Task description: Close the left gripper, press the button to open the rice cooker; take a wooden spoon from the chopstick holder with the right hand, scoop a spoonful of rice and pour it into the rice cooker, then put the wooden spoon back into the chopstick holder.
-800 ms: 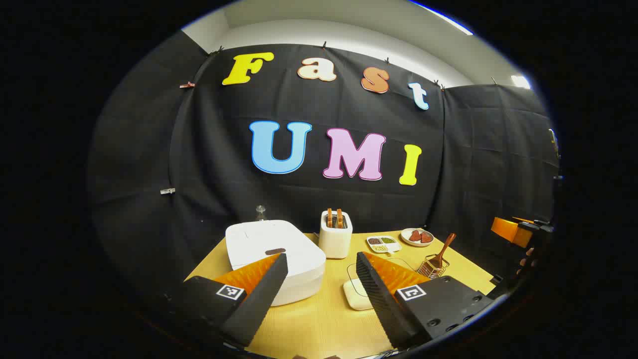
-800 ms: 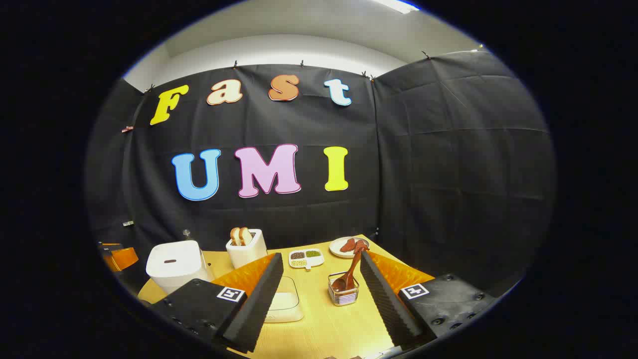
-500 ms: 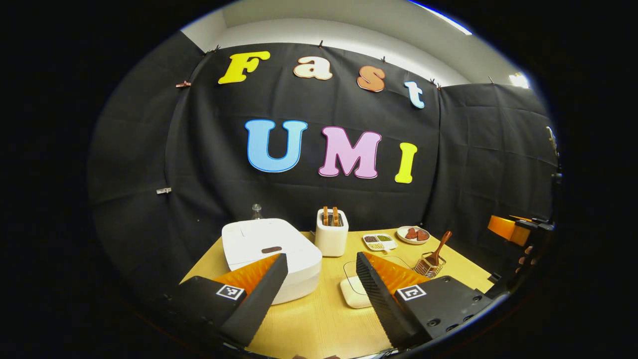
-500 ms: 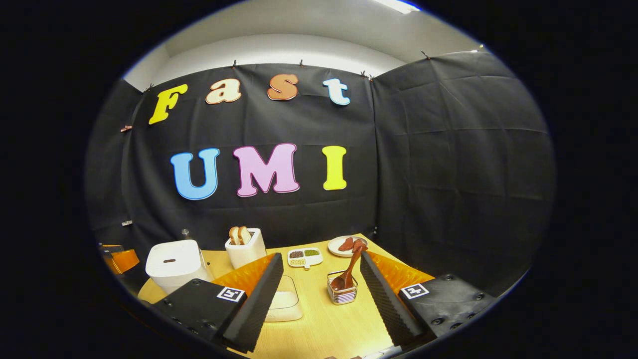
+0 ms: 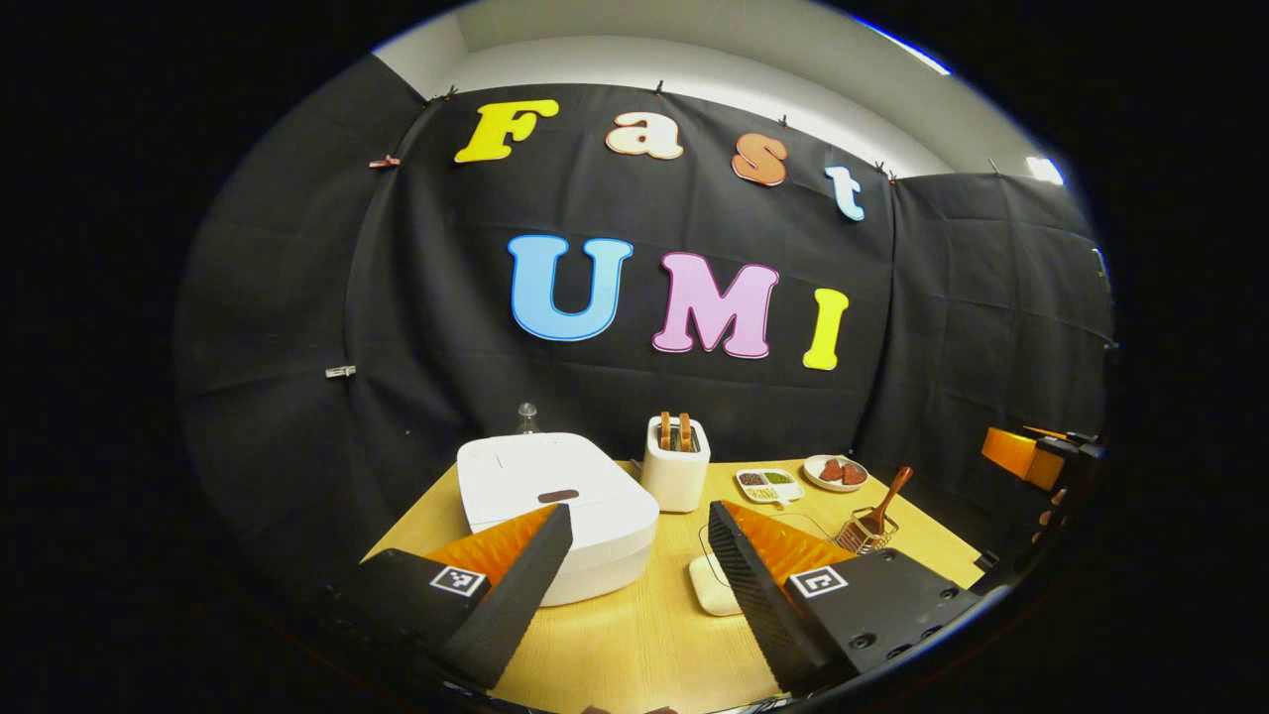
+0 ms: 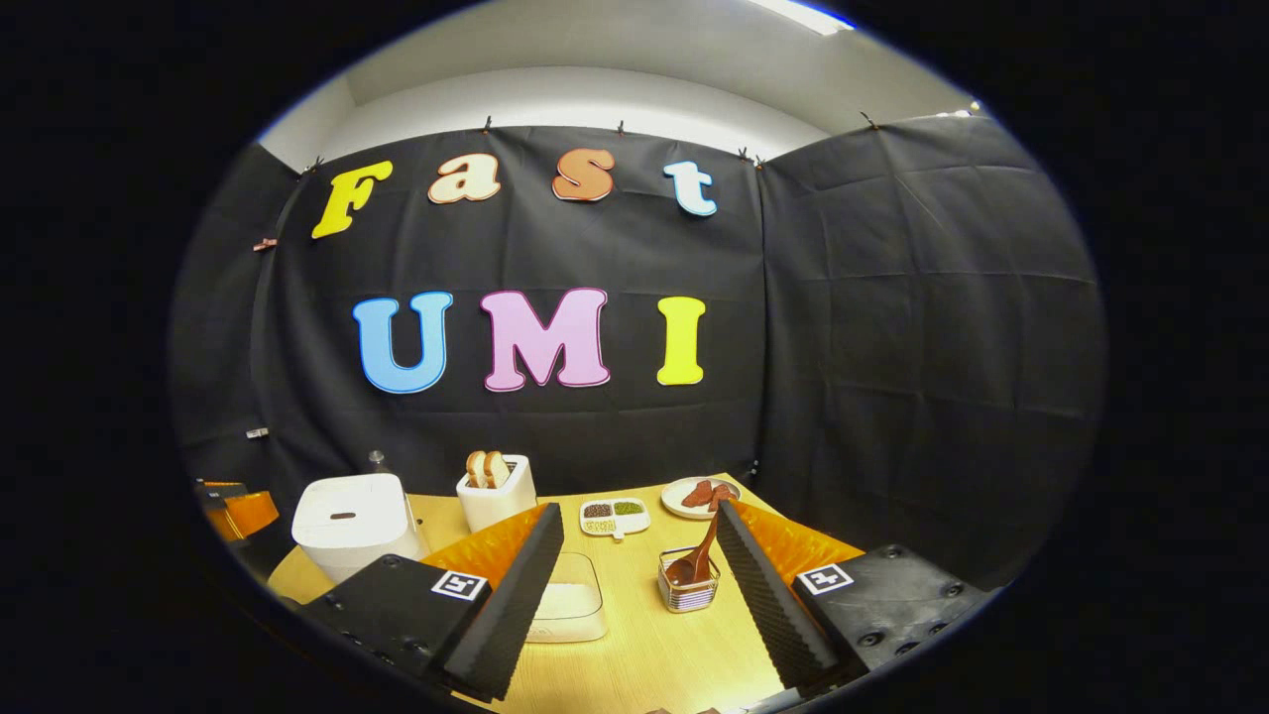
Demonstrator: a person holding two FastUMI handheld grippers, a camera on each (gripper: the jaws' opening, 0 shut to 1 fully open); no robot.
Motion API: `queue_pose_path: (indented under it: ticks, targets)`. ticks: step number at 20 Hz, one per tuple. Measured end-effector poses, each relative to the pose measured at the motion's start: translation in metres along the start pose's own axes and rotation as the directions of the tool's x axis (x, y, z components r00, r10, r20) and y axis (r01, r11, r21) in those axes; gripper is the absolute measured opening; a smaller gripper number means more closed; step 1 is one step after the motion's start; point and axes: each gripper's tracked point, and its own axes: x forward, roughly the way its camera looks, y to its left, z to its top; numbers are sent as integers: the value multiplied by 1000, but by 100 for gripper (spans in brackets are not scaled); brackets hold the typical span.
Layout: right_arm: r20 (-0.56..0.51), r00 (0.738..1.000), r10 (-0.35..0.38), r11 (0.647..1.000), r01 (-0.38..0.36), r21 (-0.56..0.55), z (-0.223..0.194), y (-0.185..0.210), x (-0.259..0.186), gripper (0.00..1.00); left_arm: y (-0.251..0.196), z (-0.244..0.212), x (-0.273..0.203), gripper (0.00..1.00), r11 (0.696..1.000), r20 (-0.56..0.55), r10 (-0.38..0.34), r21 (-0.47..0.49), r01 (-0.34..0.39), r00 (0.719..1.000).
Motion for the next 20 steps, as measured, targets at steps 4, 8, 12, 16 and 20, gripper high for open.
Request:
queue_pose_path:
  ticks: [4, 8, 12, 16, 20]
  targets:
    - [11, 1000, 3, 1000, -3, 22, 8, 5, 2, 97, 3, 5, 8, 96, 999, -3, 1, 37, -1, 1000]
    - [17, 1000, -8, 1000, 7, 23, 8, 3, 4, 97, 19, 11, 28, 95, 998, -22, 23, 56, -22, 999]
    - [-5, 1000, -21, 1000, 21, 11, 0, -7, 12, 98, 36, 24, 61, 93, 995, -52, 60, 83, -56, 997]
    - [1, 999, -53, 999, 53, -9, 6, -30, 29, 98, 47, 30, 101, 67, 995, -105, 83, 66, -76, 991]
    - [6, 997, -79, 997, 79, 5, 12, -56, 49, 98, 52, 23, 139, 48, 998, -176, 68, 29, -64, 982]
